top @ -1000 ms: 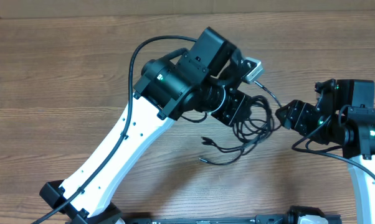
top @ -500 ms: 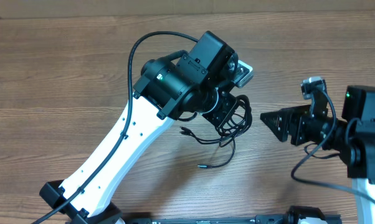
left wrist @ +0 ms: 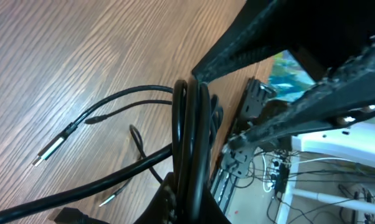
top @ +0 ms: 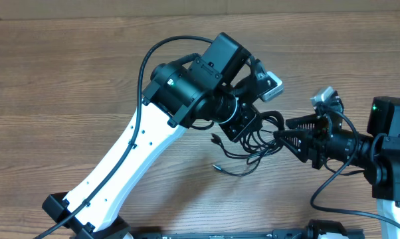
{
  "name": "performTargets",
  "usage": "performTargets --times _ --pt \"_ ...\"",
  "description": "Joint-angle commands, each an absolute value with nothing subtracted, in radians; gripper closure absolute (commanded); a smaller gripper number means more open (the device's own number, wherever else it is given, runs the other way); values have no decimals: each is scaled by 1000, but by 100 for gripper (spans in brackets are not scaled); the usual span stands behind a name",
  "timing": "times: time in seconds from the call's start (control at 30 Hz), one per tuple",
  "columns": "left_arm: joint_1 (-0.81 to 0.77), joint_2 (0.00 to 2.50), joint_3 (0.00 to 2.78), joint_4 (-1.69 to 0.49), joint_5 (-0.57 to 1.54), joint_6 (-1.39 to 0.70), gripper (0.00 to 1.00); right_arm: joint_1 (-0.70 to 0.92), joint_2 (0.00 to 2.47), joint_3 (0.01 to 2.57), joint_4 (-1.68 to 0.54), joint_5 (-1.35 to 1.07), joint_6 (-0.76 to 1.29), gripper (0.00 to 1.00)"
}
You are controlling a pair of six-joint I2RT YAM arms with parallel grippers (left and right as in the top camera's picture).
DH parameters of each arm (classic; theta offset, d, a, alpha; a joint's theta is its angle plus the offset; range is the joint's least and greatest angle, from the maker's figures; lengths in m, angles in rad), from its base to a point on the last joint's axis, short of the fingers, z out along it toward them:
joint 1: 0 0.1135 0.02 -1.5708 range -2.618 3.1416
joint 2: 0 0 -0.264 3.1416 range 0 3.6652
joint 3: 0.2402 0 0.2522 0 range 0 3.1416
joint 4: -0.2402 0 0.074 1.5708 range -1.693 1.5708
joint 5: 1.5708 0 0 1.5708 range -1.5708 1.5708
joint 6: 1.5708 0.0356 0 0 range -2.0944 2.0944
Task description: Untangle cables
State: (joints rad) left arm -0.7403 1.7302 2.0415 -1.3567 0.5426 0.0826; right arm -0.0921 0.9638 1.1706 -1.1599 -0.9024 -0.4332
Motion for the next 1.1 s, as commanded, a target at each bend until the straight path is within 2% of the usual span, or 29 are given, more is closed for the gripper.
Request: performTargets --times 0.0,0.03,0.13,0.4,0.63,0.87,0.97,1.07 --pt "-747 1713 2050 -1346 603 109 96 -97 958 1179 -1157 -921 -455 62" --pt "-747 1713 2050 -1346 603 109 96 -97 958 1179 -1157 -921 -455 63" --pt "-747 1713 2050 -1340 603 104 96 -97 958 1179 -1153 -921 -455 79" --pt "-744 1713 2050 -1312 590 21 96 -97 958 1179 -1155 -918 -446 95" --pt "-738 1713 2050 -1304 352 -292 96 -97 958 1179 -1158 -915 -389 96" --pt "-706 1713 2050 -1305 337 -491 96 -97 958 1179 -1123 -865 -230 96" --pt "-706 1713 2050 -1309 341 -506 96 -97 958 1179 -1084 -841 -139 96" --pt "-706 1713 2050 -1322 341 -505 96 -97 958 1179 -1046 -712 29 96"
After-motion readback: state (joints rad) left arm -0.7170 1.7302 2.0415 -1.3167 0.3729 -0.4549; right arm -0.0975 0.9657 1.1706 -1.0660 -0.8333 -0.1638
